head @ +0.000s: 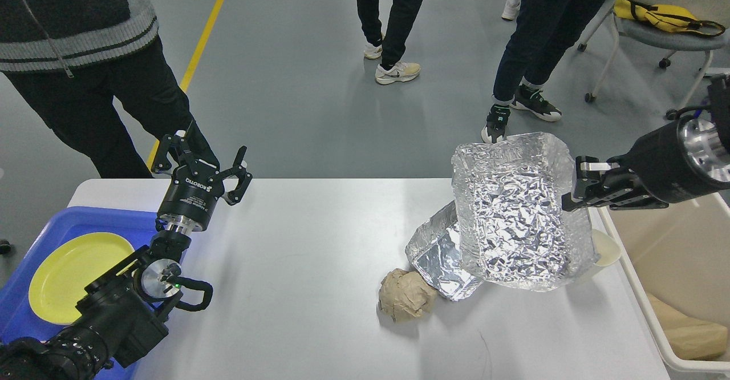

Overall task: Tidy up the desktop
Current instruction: 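Carry the crumpled foil into the white bin and release it, then raise the right gripper out of the white bin, then grasp the two white paper cups with the right gripper, then lift the paper cups and drop them into the white bin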

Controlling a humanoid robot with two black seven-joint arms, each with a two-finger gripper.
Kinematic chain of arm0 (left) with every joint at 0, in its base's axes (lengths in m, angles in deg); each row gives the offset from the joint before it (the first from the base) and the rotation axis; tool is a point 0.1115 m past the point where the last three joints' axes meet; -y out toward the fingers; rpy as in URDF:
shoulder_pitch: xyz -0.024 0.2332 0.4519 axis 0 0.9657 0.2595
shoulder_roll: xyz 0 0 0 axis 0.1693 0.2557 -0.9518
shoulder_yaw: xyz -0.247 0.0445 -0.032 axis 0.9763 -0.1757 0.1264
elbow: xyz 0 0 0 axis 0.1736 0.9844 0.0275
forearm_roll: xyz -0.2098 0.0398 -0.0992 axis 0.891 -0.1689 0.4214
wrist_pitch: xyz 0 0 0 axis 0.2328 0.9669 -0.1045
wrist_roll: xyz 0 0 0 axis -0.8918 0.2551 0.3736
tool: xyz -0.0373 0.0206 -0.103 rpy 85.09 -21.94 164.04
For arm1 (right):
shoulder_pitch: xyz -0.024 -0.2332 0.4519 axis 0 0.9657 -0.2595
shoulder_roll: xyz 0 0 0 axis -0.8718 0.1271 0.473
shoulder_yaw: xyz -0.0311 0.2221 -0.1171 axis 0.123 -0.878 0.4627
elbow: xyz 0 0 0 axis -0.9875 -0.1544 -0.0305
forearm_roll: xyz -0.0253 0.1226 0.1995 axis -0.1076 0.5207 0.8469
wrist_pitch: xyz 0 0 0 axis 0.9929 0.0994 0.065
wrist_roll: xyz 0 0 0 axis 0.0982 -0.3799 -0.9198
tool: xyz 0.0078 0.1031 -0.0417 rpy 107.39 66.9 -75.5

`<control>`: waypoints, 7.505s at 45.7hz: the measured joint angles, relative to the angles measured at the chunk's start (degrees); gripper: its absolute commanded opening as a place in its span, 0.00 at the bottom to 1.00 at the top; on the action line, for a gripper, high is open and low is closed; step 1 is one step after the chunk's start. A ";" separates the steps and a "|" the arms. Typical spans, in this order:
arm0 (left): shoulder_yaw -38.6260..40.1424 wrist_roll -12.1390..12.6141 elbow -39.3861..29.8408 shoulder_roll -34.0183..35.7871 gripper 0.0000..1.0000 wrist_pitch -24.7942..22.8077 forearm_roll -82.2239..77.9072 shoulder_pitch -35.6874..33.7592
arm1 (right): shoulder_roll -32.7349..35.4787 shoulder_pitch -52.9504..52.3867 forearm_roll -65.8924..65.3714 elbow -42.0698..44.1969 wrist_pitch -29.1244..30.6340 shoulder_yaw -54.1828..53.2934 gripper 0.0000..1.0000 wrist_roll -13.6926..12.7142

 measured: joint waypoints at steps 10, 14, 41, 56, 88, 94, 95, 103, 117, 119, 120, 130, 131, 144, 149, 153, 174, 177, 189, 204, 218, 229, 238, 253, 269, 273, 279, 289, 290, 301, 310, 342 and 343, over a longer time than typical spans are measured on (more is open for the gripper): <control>0.00 0.00 0.00 0.07 1.00 0.00 0.01 0.00 | 1.34 8.77 -1.57 10.85 0.18 4.05 0.00 0.19; 0.00 0.00 0.00 0.04 1.00 0.00 0.00 0.00 | 3.20 14.20 -2.06 18.64 0.51 4.49 0.00 0.49; 0.00 0.00 0.00 0.00 1.00 0.03 0.02 0.00 | 3.19 58.23 0.46 68.38 -3.70 -9.96 0.00 1.15; 0.00 0.00 0.00 0.03 1.00 0.05 0.04 0.00 | -10.86 85.88 7.26 94.55 -11.48 -19.02 0.00 0.46; 0.00 0.00 0.00 0.00 1.00 0.01 0.01 0.00 | -16.66 95.06 8.38 96.37 -23.48 -12.80 1.00 -1.60; 0.00 0.00 0.00 -0.01 1.00 0.05 0.02 0.00 | -16.95 90.49 8.39 95.51 -22.90 -12.97 1.00 -1.42; 0.00 0.00 0.00 -0.01 1.00 0.05 0.01 0.00 | -16.91 89.01 8.38 95.18 -22.76 -13.01 1.00 -1.38; 0.00 0.00 0.00 -0.02 1.00 0.05 0.02 0.00 | -14.69 71.26 8.20 86.18 -19.32 -12.56 1.00 -1.20; 0.00 0.00 0.00 0.05 1.00 0.02 0.01 0.00 | -10.71 34.17 7.32 49.71 -6.40 -7.23 1.00 -0.76; 0.00 0.00 0.00 0.06 1.00 0.02 0.02 0.00 | -10.94 29.41 7.29 43.83 -5.81 -5.97 1.00 -0.76; 0.00 0.00 0.00 0.06 1.00 0.02 0.02 0.00 | -11.18 26.70 7.29 40.27 -5.58 -5.41 1.00 -0.78; 0.00 0.00 0.00 0.06 1.00 0.02 0.02 0.00 | -15.96 10.47 7.25 14.27 -5.14 -4.27 1.00 -1.94; 0.00 0.00 0.00 0.04 1.00 0.02 0.02 0.00 | -16.63 9.89 7.25 13.01 -5.17 -4.27 1.00 -2.01; 0.00 0.00 0.00 0.05 1.00 0.02 0.02 0.00 | -19.98 14.05 7.32 11.43 -7.36 -4.09 1.00 -2.18; 0.00 0.00 0.00 0.04 1.00 0.00 0.02 0.00 | -19.74 18.99 7.32 14.76 -10.50 -3.86 1.00 -2.15; 0.00 0.00 0.00 0.00 1.00 -0.01 0.01 0.00 | -19.67 24.42 7.17 19.16 -12.89 -3.81 1.00 -2.06; 0.00 0.00 0.00 0.01 1.00 -0.01 0.01 0.00 | -22.69 47.87 6.97 43.66 -16.01 -4.49 1.00 -1.32; 0.00 0.00 0.00 0.01 1.00 -0.01 0.02 0.00 | -22.72 48.94 6.97 44.45 -16.06 -4.52 1.00 -1.30; 0.00 0.00 0.00 0.03 1.00 -0.01 0.02 0.00 | -23.65 53.83 7.08 47.92 -18.11 -4.83 1.00 -1.29; 0.00 0.00 0.00 -0.01 1.00 -0.01 0.02 0.00 | -23.79 57.32 7.33 49.04 -20.18 -6.88 1.00 -1.38; 0.00 0.00 0.00 -0.01 1.00 -0.01 0.06 0.00 | -25.74 60.73 7.92 52.92 -21.33 -8.39 1.00 -1.43; 0.00 0.00 0.00 -0.01 1.00 0.02 0.04 0.00 | -25.89 61.11 8.86 53.03 -21.79 -9.48 0.99 -1.62; 0.00 0.00 0.00 -0.01 1.00 0.02 0.00 0.00 | -26.05 61.42 10.41 52.96 -21.88 -9.52 0.53 -1.64; 0.00 0.00 0.00 0.00 1.00 0.01 0.00 0.00 | -27.28 61.20 10.89 52.79 -20.91 -9.15 0.00 -1.68; 0.00 0.00 0.00 0.00 1.00 0.00 0.01 0.00 | -26.88 60.66 11.24 52.29 -20.99 -8.89 0.00 -1.64; 0.00 0.00 0.00 0.02 1.00 0.00 0.01 0.00 | -26.72 60.54 11.27 52.09 -21.00 -8.83 0.00 -1.59; 0.00 0.00 0.00 0.04 1.00 0.00 0.00 0.00 | -26.61 60.08 11.27 51.46 -21.00 -8.70 0.00 -1.55; 0.00 0.00 0.00 0.05 1.00 -0.04 0.01 0.00 | -20.54 53.50 10.47 44.63 -18.72 -7.79 0.00 -1.18; 0.00 0.00 0.00 0.06 1.00 -0.03 0.00 0.00 | -19.53 52.16 10.25 43.63 -18.09 -7.60 0.00 -1.02; 0.00 0.00 0.00 0.16 1.00 -0.03 0.01 0.00 | -10.70 30.42 2.53 30.65 -9.44 -2.16 0.00 0.25; 0.00 0.00 0.00 0.16 1.00 0.01 0.01 0.00 | -10.19 10.85 0.48 15.03 -7.54 4.54 0.00 0.22; 0.00 0.00 0.00 0.08 1.00 0.01 0.03 0.00 | -5.02 42.47 -2.98 50.58 -12.29 5.54 0.00 0.92; 0.00 0.00 0.00 0.08 1.00 0.01 0.02 0.00 | -5.09 46.81 -2.88 54.87 -12.37 3.38 0.00 1.30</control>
